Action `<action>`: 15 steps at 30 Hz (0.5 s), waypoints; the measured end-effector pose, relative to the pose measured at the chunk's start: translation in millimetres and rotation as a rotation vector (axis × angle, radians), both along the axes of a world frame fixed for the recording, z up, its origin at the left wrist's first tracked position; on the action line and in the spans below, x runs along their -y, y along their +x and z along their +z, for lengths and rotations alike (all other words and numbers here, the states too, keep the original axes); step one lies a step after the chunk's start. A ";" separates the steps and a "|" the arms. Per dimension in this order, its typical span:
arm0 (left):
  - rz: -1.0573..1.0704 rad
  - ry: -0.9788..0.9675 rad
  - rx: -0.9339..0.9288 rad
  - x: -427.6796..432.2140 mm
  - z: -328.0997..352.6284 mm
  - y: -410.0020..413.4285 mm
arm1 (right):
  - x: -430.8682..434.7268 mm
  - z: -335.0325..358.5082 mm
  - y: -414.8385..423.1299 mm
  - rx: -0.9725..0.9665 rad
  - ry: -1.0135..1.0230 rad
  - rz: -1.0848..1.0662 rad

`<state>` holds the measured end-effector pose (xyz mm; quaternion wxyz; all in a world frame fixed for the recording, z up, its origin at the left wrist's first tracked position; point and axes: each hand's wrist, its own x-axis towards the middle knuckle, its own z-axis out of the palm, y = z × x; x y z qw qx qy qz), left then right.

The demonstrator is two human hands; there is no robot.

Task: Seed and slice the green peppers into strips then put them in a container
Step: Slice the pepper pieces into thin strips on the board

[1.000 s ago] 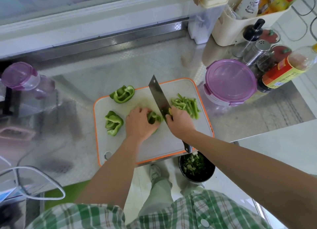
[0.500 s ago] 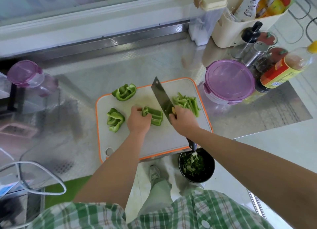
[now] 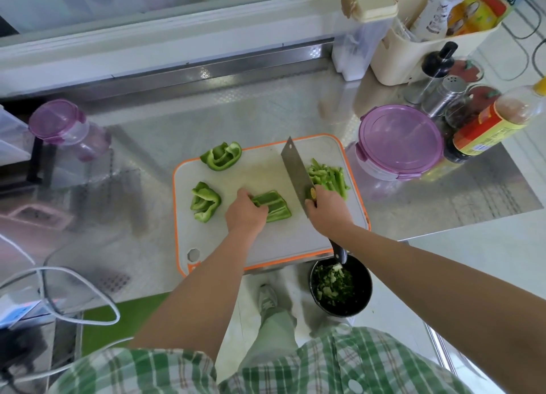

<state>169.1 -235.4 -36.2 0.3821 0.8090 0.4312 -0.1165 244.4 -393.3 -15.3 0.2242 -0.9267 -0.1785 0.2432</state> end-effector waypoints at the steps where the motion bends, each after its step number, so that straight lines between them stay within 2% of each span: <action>1: -0.020 0.004 0.004 1.0 1.0 -0.3 | -1.1 2.3 0.6 0.005 0.021 -0.011; 4: -0.035 0.020 -0.008 2.3 2.0 -0.2 | -4.8 9.1 -0.1 -0.004 0.076 0.071; 6: -0.021 0.027 -0.019 3.8 2.0 0.7 | -4.8 9.4 -0.2 -0.016 0.039 0.139; 10: 0.008 0.000 -0.061 7.1 2.8 4.9 | -2.6 6.9 1.5 0.006 -0.038 0.119; 15: 0.047 -0.067 -0.037 11.1 2.2 9.0 | -8.0 13.2 -7.0 0.046 0.029 0.133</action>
